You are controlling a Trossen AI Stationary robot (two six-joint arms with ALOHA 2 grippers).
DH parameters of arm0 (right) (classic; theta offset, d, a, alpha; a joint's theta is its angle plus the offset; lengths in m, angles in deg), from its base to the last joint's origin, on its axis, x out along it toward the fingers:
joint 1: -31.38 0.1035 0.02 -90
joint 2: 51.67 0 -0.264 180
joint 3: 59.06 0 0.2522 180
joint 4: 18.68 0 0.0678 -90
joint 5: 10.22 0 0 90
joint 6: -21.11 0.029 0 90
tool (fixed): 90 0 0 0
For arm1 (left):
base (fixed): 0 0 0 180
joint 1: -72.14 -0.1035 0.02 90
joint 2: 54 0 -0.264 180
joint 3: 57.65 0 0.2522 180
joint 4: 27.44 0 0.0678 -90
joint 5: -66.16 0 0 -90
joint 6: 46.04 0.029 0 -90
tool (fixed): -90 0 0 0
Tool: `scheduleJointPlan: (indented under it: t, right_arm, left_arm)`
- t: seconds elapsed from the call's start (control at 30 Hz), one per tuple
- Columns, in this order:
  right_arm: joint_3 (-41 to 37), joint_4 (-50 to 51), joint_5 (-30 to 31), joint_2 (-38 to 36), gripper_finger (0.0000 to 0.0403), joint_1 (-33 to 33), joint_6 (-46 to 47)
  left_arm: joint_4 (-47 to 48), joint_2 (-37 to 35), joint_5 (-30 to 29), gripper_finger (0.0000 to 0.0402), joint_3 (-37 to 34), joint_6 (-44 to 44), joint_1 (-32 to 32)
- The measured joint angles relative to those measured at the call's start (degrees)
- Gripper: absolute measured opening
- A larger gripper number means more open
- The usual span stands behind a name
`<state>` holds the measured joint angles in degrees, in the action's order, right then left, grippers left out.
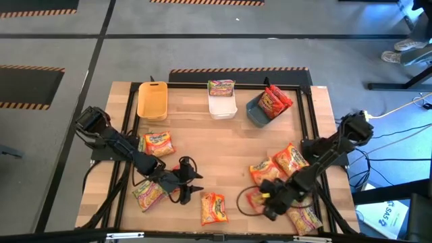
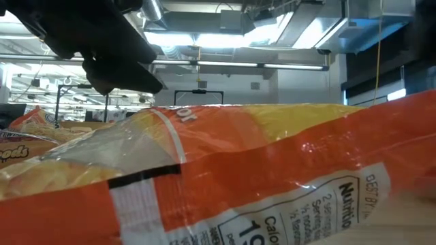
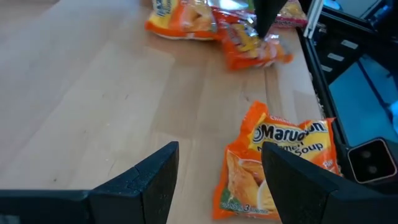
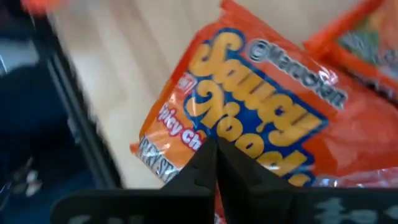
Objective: Sort Maruchan noodles
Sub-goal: Put the red noodle pack into the blue bin
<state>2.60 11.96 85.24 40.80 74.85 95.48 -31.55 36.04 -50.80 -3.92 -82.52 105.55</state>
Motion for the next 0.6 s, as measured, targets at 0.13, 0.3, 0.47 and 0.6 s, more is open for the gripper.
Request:
scheduleJointPlan:
  t: [0.13,0.3,0.47,0.6]
  right_arm:
    - [-0.02,-4.82,3.72,1.83,0.0010,-5.28,-5.95]
    - [-0.14,-13.18,3.95,4.26,0.0011,-12.68,-17.32]
    - [-0.14,-18.65,4.06,6.43,0.0012,-20.95,-27.16]
    - [-0.17,-23.88,4.03,8.14,0.0012,-27.79,-35.49]
  left_arm:
    - [-0.06,0.00,-0.89,0.0223,0.00,-0.67,0.04]
    - [-0.43,0.00,-3.21,0.0223,0.00,-0.66,0.00]
    - [-0.44,0.00,-4.76,0.0223,-0.02,-0.50,-0.38]
    - [-0.34,0.00,-6.80,0.0223,-0.02,0.55,-1.32]
